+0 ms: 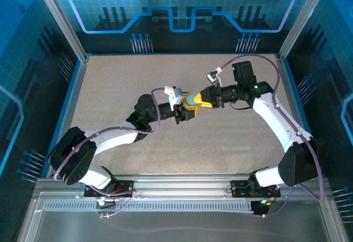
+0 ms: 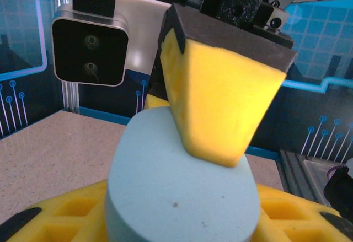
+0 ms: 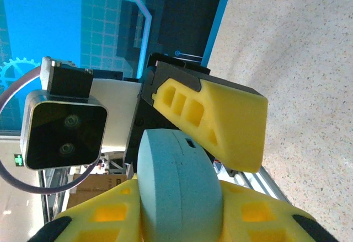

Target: Insert the wireless bluetooth earbuds into the charging case

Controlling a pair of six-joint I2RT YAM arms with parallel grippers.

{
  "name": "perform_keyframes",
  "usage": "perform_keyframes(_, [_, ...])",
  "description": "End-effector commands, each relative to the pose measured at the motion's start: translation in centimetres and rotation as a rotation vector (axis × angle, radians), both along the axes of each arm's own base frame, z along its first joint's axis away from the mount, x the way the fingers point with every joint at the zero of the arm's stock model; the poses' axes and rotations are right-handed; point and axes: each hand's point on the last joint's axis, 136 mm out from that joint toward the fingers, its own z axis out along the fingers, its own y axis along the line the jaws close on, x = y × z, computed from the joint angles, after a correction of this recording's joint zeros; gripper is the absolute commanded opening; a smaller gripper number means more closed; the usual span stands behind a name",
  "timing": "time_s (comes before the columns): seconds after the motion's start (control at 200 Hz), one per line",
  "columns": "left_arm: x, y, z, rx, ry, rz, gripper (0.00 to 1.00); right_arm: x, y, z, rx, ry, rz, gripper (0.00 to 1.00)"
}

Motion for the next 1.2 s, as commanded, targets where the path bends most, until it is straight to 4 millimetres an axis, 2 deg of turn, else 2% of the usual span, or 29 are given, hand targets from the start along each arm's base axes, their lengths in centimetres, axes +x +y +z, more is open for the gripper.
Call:
perform_keyframes(0.0, [0.1, -0.2, 0.4, 0.021, -0.027, 0.007, 0.49, 0.9, -0.8, 0.5, 0.004, -0.044, -0.048, 0.20])
perform_keyframes(0.185, [0.2, 0.4, -0.6, 0.052, -0.017, 0.038, 0.60, 2.5, -1.7, -0.8, -0.018, -0.038, -0.112, 0.19])
perform_keyframes(0.275, [0.3, 1.0, -0.9, 0.059, -0.013, 0.076, 0.63, 3.7, -2.4, -2.4, -0.053, -0.015, -0.160, 0.19])
perform_keyframes(0.46, [0.6, 3.0, 0.1, 0.029, -0.041, 0.194, 0.67, 6.0, -3.8, -8.8, -0.159, 0.078, -0.226, 0.20])
perform_keyframes(0.655, [1.2, 4.5, 0.8, 0.036, -0.049, 0.283, 0.70, 7.0, -3.3, -15.7, -0.233, 0.189, -0.209, 0.20])
perform_keyframes(0.82, [1.7, 5.3, 0.8, 0.038, -0.027, 0.333, 0.72, 7.9, -3.1, -20.1, -0.310, 0.244, -0.208, 0.20])
perform_keyframes(0.911, [2.0, 5.6, 0.9, 0.036, -0.016, 0.353, 0.74, 8.4, -2.8, -21.7, -0.328, 0.259, -0.198, 0.20])
perform_keyframes(1.196, [2.5, 5.9, 0.9, 0.039, 0.005, 0.375, 0.78, 10.1, -2.3, -24.7, -0.375, 0.281, -0.207, 0.23])
